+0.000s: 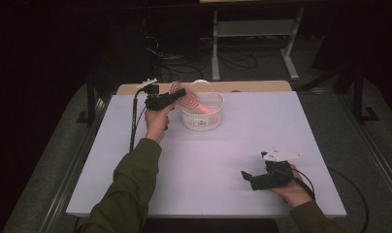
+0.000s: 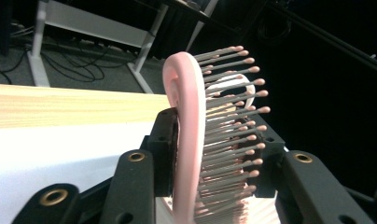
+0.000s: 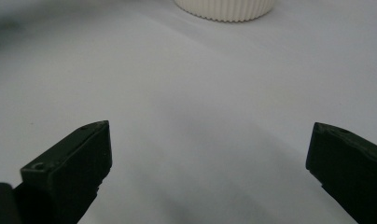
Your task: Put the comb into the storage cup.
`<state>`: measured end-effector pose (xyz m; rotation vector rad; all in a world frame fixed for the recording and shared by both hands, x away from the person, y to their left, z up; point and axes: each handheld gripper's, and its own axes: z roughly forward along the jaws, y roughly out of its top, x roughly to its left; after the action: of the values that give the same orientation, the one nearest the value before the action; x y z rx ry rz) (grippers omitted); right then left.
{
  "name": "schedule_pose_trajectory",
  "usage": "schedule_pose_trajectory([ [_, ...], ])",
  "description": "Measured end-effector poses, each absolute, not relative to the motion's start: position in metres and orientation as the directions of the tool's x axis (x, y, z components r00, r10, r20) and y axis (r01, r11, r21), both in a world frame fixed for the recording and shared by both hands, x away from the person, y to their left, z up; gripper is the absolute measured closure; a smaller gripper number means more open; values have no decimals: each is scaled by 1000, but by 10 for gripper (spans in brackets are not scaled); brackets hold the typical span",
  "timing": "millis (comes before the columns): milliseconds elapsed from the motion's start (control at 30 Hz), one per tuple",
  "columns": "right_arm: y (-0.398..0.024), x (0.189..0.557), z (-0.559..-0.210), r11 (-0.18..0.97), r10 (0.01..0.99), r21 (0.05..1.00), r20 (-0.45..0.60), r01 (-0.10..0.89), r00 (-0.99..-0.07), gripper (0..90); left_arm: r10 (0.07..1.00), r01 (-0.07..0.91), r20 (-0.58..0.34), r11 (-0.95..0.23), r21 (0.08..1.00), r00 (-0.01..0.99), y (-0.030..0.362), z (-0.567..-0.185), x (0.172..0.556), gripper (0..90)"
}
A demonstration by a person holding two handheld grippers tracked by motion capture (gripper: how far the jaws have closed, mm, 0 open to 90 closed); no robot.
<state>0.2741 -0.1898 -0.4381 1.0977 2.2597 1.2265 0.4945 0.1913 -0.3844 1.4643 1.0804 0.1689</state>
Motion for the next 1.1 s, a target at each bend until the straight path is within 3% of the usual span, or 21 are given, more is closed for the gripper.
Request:
schedule_pose_trajectory([
  [467, -189, 275, -439, 335, 763, 820, 52, 463, -644, 0, 712, 498, -435, 138, 856, 551, 196, -384, 494, 470],
  [1100, -190, 279, -442, 334, 759, 822, 56, 461, -649, 0, 757, 422, -271, -7, 907, 594, 199, -375, 488, 178],
])
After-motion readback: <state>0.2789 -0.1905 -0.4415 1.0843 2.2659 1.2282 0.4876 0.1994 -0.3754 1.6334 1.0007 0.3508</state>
